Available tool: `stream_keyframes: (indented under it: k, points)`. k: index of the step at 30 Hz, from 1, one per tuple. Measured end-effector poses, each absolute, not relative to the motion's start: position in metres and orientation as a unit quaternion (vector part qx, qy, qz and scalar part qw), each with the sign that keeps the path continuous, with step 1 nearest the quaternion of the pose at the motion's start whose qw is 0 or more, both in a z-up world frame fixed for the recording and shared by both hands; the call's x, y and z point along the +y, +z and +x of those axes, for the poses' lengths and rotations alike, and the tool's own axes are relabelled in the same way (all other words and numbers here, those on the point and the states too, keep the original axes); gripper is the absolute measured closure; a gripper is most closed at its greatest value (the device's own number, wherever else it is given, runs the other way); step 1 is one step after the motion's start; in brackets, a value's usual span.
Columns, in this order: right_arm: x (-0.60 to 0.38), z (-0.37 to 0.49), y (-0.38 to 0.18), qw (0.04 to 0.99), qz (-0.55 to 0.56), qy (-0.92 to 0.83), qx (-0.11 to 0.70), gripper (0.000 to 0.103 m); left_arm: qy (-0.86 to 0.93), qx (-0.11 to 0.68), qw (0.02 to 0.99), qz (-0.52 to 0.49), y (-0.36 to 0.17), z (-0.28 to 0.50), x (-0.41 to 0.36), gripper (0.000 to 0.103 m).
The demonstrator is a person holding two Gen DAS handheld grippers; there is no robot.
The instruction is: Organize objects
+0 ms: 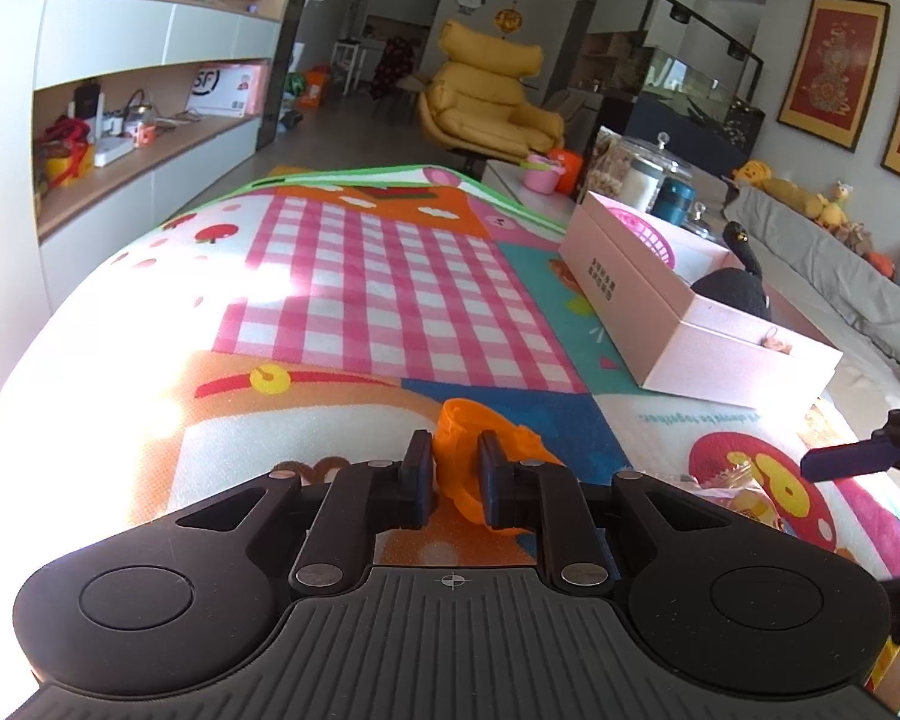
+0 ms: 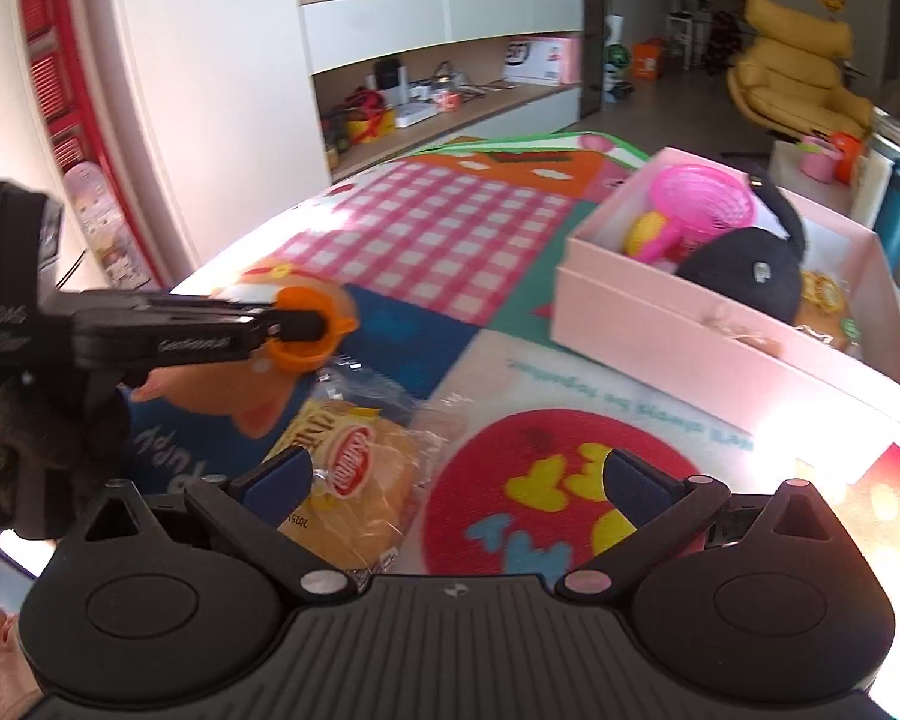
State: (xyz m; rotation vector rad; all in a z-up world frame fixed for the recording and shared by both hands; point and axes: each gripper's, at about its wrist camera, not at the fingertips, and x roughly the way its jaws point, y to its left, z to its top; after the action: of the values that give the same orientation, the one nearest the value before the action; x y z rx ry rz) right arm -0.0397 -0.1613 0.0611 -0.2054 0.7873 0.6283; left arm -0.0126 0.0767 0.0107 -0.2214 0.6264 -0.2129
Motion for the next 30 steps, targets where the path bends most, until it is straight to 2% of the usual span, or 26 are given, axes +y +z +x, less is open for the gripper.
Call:
stream_keyframes:
  k: [9,15,24,30]
  points:
    - [-0.139,-0.047,0.064,0.859,-0.099,0.326,0.382,0.000,-0.106,0.306,0.938,-0.125,0.010,-0.013,0.081,0.085]
    - [-0.123,-0.060,0.050,0.842,-0.168,0.339,0.384,0.000,-0.106,0.306,0.938,-0.126,0.010,-0.013,0.081,0.085]
    - [-0.156,-0.038,0.051,0.879,-0.151,0.250,0.377,0.000,-0.107,0.306,0.937,-0.131,0.009,-0.013,0.083,0.085]
    - [-0.160,-0.037,0.042,0.873,-0.132,0.253,0.396,0.000,-0.107,0.306,0.937,-0.132,0.009,-0.013,0.083,0.085]
